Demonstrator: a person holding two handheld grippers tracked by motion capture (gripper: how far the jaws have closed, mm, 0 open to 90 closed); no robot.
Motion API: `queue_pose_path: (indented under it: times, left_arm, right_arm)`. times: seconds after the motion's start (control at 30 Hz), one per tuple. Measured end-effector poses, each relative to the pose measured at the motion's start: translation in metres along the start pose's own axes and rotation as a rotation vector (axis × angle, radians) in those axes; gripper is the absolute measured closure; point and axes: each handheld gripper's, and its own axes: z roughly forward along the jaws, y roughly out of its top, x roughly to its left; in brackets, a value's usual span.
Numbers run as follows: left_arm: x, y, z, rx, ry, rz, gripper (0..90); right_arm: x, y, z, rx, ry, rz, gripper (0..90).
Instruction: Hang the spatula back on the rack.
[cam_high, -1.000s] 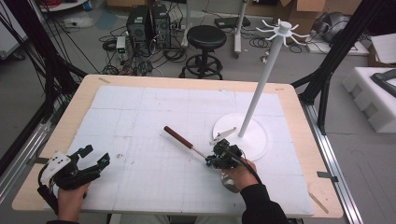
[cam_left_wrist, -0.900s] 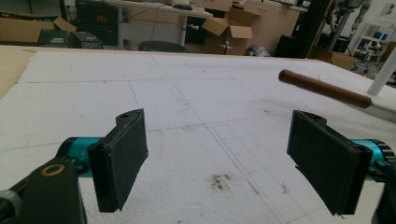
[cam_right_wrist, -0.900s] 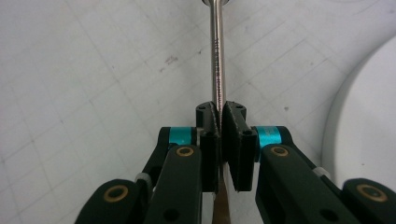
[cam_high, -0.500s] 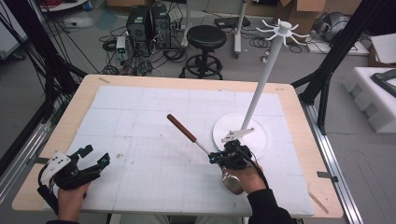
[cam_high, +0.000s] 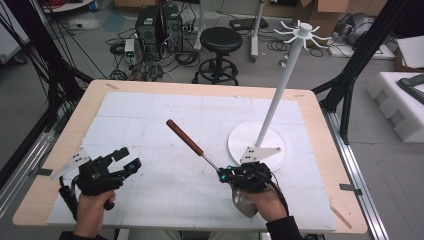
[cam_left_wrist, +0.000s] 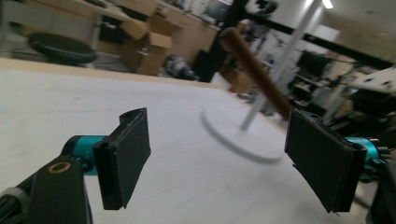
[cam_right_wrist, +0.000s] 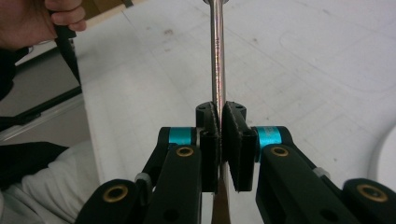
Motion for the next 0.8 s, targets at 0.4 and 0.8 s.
queue_pose_path:
  times: [0.4, 0.8]
  left_arm:
    - [-0.039, 0.041, 0.058, 0.039, -0.130, -0.065, 21.9]
    - [-0.055, 0.067, 0.091, 0.083, -0.190, -0.095, 28.4]
  right_arm:
    - [0.017, 0.005, -0.016, -0.115, 0.036, -0.057, 84.7]
    - [0.026, 0.007, -0.022, -0.144, 0.046, -0.086, 84.6]
